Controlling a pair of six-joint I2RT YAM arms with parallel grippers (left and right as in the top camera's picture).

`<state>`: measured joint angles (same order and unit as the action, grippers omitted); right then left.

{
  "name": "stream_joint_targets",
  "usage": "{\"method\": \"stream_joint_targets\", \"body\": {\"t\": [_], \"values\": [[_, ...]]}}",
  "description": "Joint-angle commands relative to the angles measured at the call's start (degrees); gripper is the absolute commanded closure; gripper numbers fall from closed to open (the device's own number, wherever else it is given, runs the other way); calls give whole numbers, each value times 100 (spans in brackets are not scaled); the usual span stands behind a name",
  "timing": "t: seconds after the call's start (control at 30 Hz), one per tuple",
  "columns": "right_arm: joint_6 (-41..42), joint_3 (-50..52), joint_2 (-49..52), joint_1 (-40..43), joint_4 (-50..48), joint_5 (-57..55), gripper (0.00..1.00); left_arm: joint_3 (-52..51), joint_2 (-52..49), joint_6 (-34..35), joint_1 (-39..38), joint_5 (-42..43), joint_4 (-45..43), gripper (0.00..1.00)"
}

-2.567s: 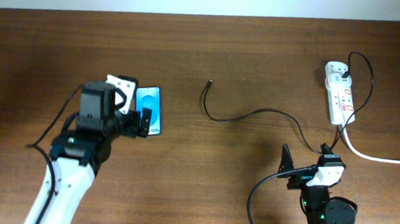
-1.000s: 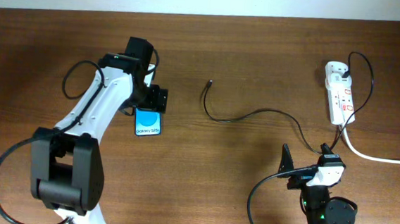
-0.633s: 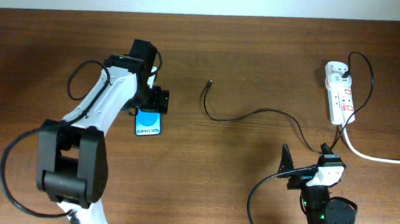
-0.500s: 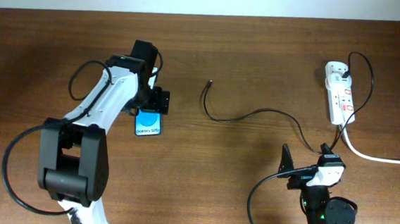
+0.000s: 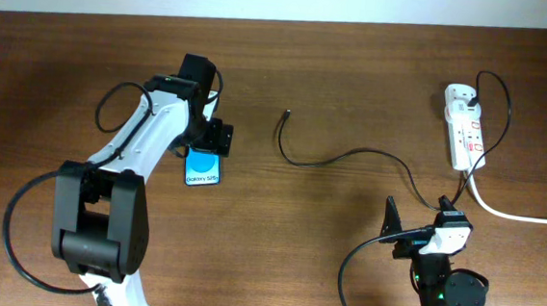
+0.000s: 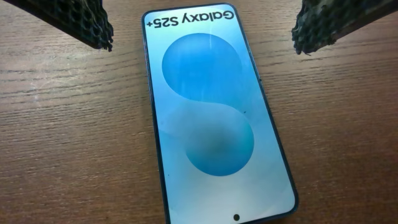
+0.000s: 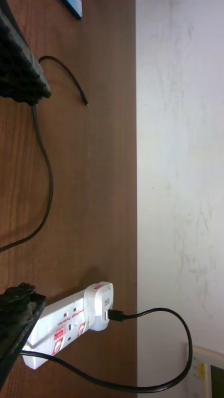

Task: Plug charger to phone and switch on socket
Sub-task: 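Lower the left gripper onto the phone and align fingers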

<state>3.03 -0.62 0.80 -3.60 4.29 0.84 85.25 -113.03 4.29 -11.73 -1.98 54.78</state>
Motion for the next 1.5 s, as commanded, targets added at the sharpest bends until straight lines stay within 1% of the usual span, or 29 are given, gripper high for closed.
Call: {"method": "stream_joint_targets", "body": {"t": [0.0,0.13,0.23,0.27,0.37,0.57,0.93,1.47], "values": [[26,31,-59,-52,26,-48,2,105,-44,-133,48,-39,-33,1],[26,31,-61,-52,28,-48,1,105,-44,-131,140,2,-61,1],[26,31,-61,-52,26,-48,2,105,-55,-129,190,455,-118,0],[26,31,-59,-52,26,-48,2,105,-55,-103,188,481,-140,1],[26,31,-59,-52,26,-48,2,105,-55,-83,188,474,-164,1],[26,31,-61,-52,28,-48,2,105,-76,258,216,367,-162,1],[26,31,-61,-52,26,-48,2,105,-424,348,238,367,-160,1],[26,31,-61,-52,28,-48,2,105,-428,402,374,415,-162,1]]}}
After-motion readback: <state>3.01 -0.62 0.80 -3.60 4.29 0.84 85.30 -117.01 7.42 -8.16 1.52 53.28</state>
